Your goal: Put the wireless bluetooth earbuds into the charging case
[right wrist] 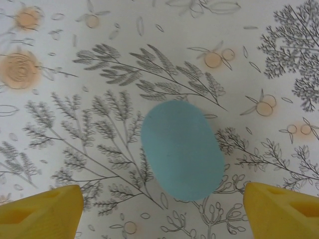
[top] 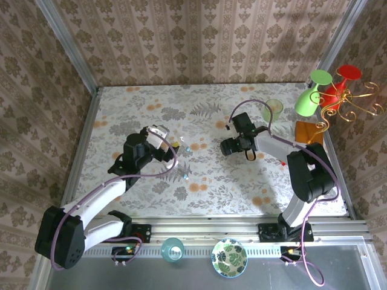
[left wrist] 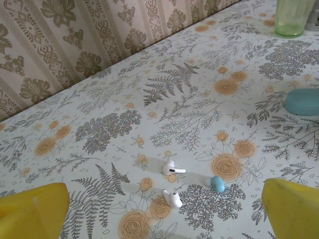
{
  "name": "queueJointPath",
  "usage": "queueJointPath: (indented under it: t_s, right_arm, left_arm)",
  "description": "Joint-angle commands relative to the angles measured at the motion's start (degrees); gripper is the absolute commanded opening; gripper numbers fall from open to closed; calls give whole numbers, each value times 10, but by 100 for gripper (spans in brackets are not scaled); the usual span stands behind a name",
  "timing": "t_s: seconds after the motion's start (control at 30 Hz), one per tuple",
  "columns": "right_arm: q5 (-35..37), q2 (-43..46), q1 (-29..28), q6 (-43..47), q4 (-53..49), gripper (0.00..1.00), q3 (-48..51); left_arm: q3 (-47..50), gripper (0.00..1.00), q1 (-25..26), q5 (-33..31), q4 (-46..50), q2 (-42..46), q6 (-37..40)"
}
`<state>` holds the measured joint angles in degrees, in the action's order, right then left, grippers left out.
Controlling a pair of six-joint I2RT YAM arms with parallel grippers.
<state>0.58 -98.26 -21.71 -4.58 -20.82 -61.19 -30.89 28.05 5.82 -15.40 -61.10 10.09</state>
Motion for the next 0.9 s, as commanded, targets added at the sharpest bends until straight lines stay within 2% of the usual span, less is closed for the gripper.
queueJointPath:
  t_s: [0.0,0.27,0.37,0.5,0.63,0.87]
  right_arm:
    - [30,-23,1,-34,-45,84,-35]
    - [11,-80,-1,-67,-39,80,-69]
    - [8,-102,-4,-59,-54,73,-91]
    - [3,-88,-20,-47,-41,69,-78]
    - [1,-72,-31,-51,-25,60,-57]
    - [29,-62,-45,-62,-7,58,-28]
  left_arm:
    - [-12,100,1,4,-5,-4,-7]
    - [-6,100,1,4,-24,-9,-19]
    - [-10,100,1,7,-19,-15,-27]
    - [-10,100,1,13,-21,-18,-37]
    - [-8,100,1,13,-23,-18,-37]
    - [-10,100,1,13,-26,-21,-32]
